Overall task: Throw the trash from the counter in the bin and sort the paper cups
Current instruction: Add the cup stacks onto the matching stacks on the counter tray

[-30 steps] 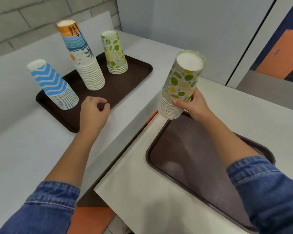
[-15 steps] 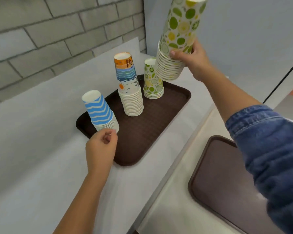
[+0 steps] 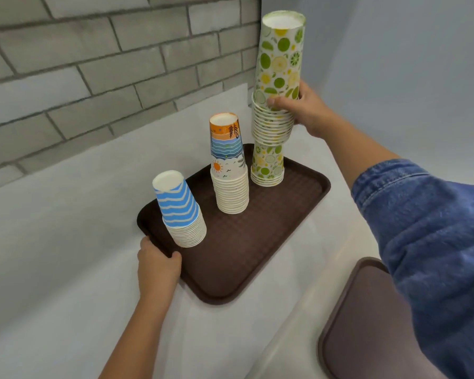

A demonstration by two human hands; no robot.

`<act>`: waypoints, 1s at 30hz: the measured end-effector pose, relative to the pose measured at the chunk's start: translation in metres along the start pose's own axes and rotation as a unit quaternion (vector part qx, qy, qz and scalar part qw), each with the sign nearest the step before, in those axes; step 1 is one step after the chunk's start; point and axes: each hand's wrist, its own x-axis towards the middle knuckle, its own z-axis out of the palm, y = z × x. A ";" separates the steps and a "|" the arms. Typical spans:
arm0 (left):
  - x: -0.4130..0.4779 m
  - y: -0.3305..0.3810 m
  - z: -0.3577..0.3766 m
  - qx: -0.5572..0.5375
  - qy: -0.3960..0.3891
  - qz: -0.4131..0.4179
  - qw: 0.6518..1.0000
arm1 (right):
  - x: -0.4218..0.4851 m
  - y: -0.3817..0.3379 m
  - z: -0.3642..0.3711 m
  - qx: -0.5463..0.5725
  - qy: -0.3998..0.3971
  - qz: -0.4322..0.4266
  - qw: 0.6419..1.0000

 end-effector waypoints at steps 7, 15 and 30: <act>0.013 0.004 -0.001 0.030 -0.028 -0.061 0.997 | 0.005 0.037 0.006 -0.004 -0.031 0.047 0.998; 0.035 0.006 -0.007 0.029 -0.073 -0.119 0.990 | 0.003 0.067 0.017 0.005 -0.051 0.083 0.995; 0.043 -0.003 -0.003 -0.005 -0.086 -0.110 0.990 | 0.000 0.091 0.018 0.023 -0.086 0.129 0.988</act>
